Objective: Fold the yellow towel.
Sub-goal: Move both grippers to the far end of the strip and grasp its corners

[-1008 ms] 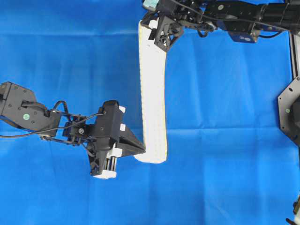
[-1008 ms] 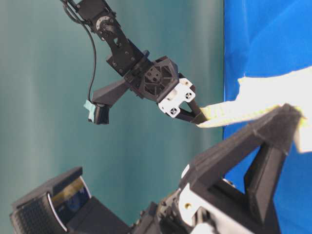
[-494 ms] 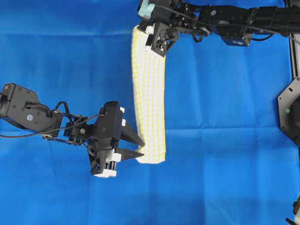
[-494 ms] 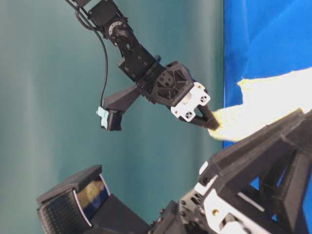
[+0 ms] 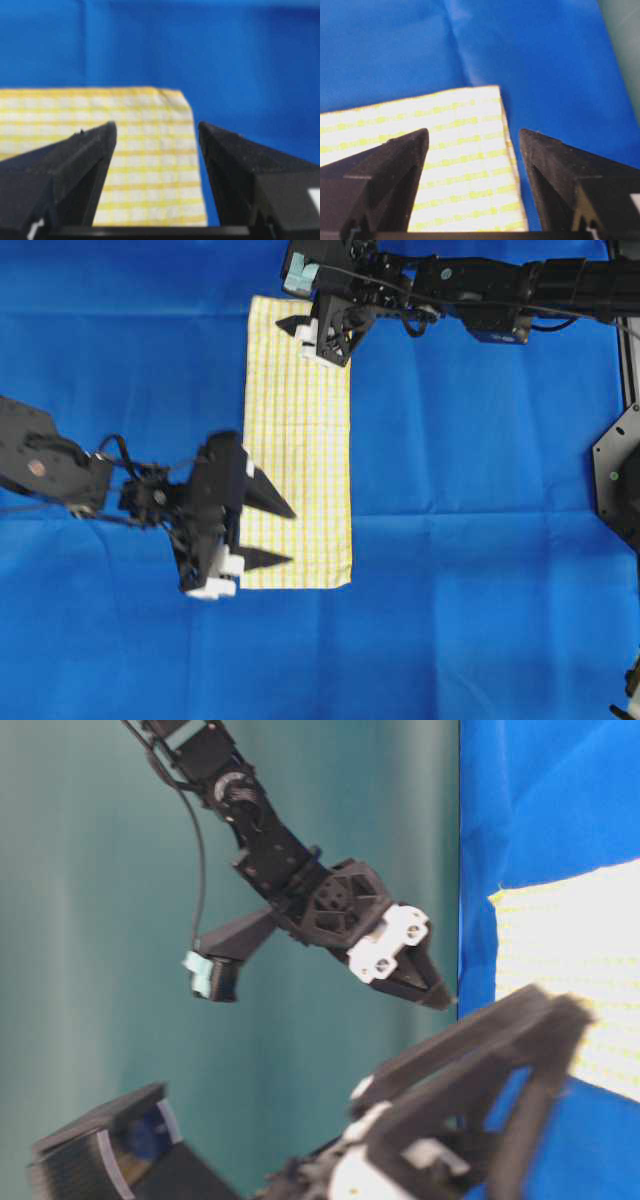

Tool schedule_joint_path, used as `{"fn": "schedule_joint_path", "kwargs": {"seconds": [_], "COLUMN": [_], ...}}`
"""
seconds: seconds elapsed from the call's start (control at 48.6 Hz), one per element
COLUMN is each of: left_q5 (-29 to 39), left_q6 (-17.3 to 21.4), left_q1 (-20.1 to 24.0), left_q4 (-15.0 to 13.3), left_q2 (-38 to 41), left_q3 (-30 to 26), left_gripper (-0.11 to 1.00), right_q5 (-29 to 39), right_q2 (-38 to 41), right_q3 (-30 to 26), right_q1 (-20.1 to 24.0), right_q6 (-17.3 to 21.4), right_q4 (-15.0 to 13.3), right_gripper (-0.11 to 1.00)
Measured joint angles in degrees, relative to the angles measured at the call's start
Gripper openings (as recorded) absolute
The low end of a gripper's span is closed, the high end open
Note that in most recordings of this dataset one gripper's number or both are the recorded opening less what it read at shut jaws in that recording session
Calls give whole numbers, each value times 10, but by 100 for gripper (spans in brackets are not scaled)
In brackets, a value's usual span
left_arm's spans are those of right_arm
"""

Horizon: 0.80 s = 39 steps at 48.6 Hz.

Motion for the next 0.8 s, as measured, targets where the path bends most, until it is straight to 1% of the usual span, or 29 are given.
{"fn": "schedule_joint_path", "kwargs": {"seconds": [0.082, 0.206, 0.35, 0.494, 0.617, 0.72, 0.802], "left_q5": [14, 20, 20, 15, 7, 5, 4], "left_q6": [1, 1, 3, 4, 26, 45, 47], "left_q1": [16, 45, 85, 127, 158, 161, 161], "left_q4": [0, 3, 4, 4, 4, 4, 4], "left_q2": [-26, -58, -94, -128, -147, -151, -150], "left_q3": [9, 30, 52, 76, 95, 99, 100], "left_gripper": [60, 60, 60, 61, 66, 75, 80], "right_q5": [6, 10, 0, -46, -86, -111, -127], "right_q2": [-23, -63, -117, -173, -214, -242, -256], "right_q3": [6, 32, 79, 144, 196, 229, 249], "right_q1": [1, 0, 1, 9, 32, 52, 67], "right_q6": [0, 3, 11, 18, 19, 19, 19], "right_q4": [0, -1, 0, 4, 7, 13, 18], "right_gripper": [69, 69, 69, 69, 69, 69, 69]}}
